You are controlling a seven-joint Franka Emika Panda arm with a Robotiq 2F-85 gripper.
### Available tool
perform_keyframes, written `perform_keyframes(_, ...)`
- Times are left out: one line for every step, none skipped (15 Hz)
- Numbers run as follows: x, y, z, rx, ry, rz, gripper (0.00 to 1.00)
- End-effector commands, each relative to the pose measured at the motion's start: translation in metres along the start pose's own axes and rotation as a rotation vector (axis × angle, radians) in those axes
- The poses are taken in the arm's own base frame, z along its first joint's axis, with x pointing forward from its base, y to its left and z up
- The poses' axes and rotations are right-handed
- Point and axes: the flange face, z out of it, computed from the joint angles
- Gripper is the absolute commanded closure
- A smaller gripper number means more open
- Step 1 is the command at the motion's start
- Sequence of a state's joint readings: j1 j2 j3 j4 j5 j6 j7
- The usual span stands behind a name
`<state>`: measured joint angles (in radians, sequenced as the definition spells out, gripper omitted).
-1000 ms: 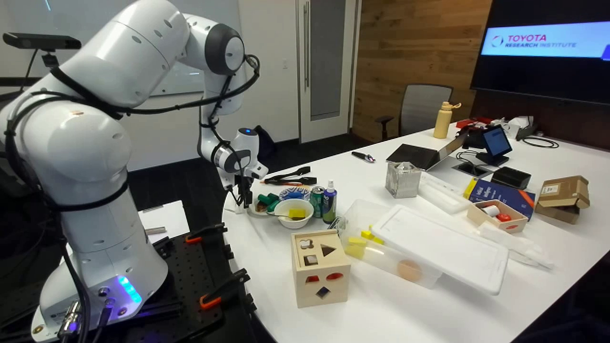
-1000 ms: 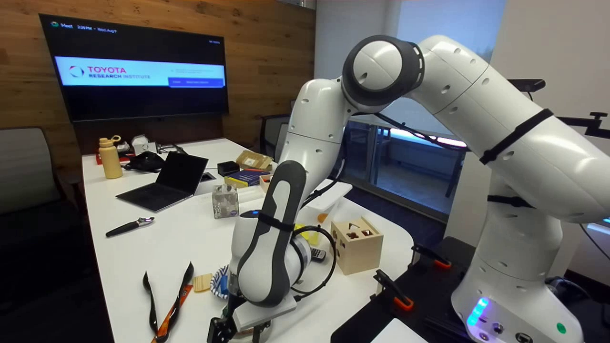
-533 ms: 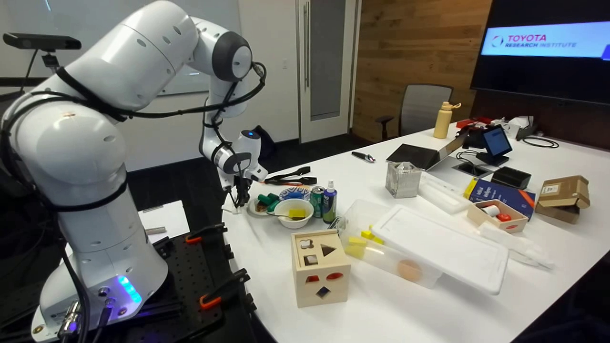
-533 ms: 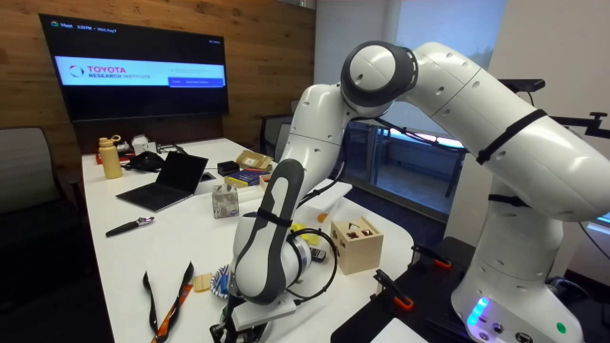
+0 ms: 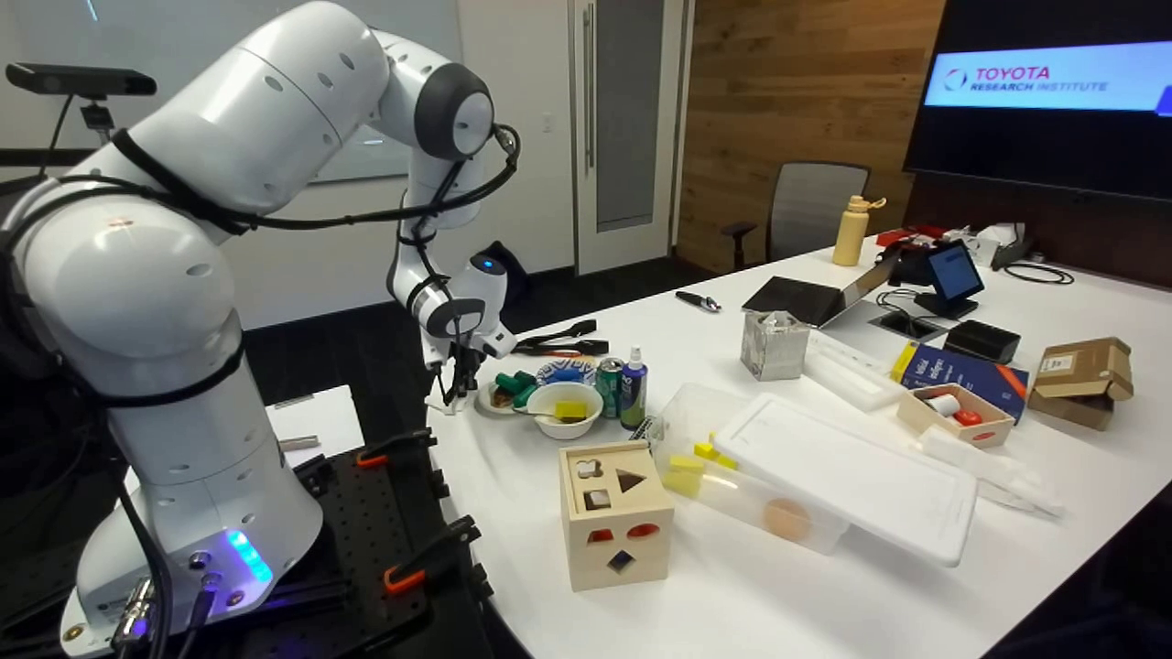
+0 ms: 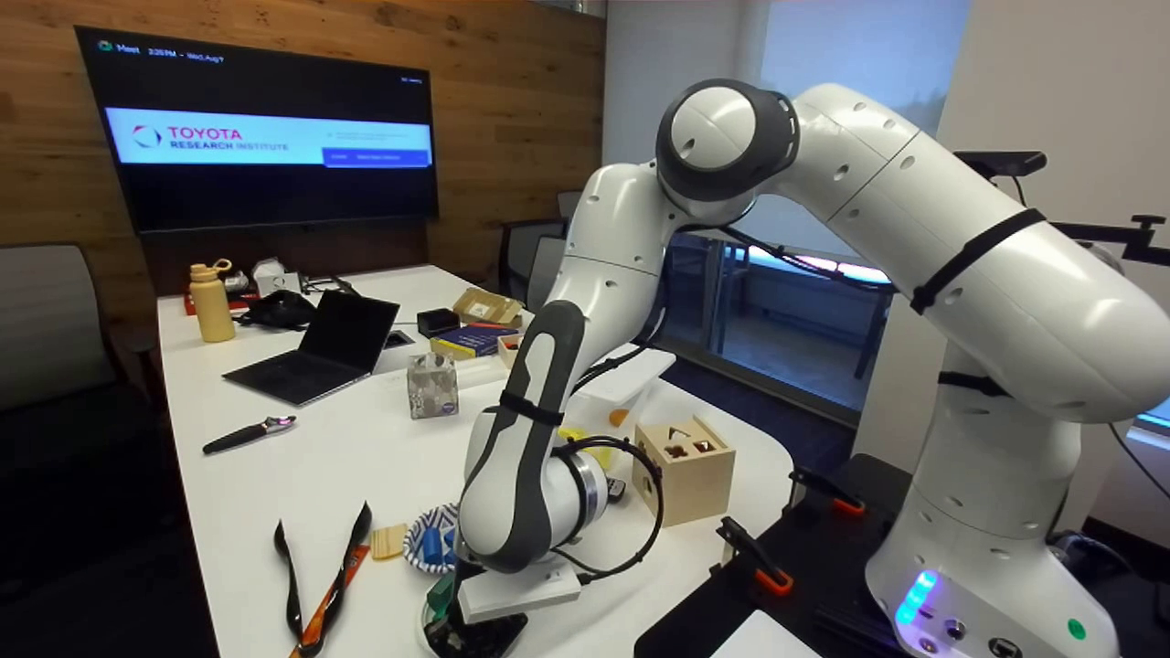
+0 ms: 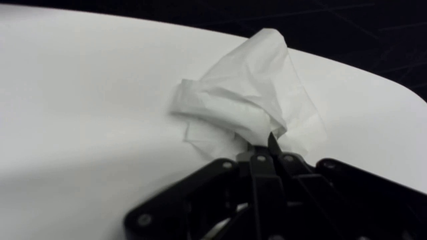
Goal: Put the spoon in the bowl, then use the paper towel to clean the surface
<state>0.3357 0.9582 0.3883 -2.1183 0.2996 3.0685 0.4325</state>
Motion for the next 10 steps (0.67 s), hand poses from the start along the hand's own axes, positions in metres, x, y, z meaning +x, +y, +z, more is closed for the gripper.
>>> perform_keyframes(-0.015,0.026,-0.035,-0.057,0.022,0.094,1.0)
perform_keyframes(-0.017,0.037,-0.044,-0.074,0.042,0.118,1.0)
perform_keyframes(-0.017,0.048,-0.052,-0.098,0.059,0.144,1.0)
perform_keyframes(-0.016,0.06,-0.06,-0.122,0.08,0.167,1.0)
perform_keyframes(-0.015,0.072,-0.067,-0.151,0.101,0.181,1.0)
perform_keyframes(-0.014,0.085,-0.075,-0.188,0.123,0.199,1.0)
perform_keyframes(-0.013,0.098,-0.082,-0.228,0.15,0.214,1.0)
perform_keyframes(-0.011,0.111,-0.087,-0.268,0.174,0.224,1.0)
perform_keyframes(-0.009,0.122,-0.09,-0.313,0.198,0.238,1.0)
perform_keyframes(-0.007,0.133,-0.092,-0.357,0.216,0.248,1.0)
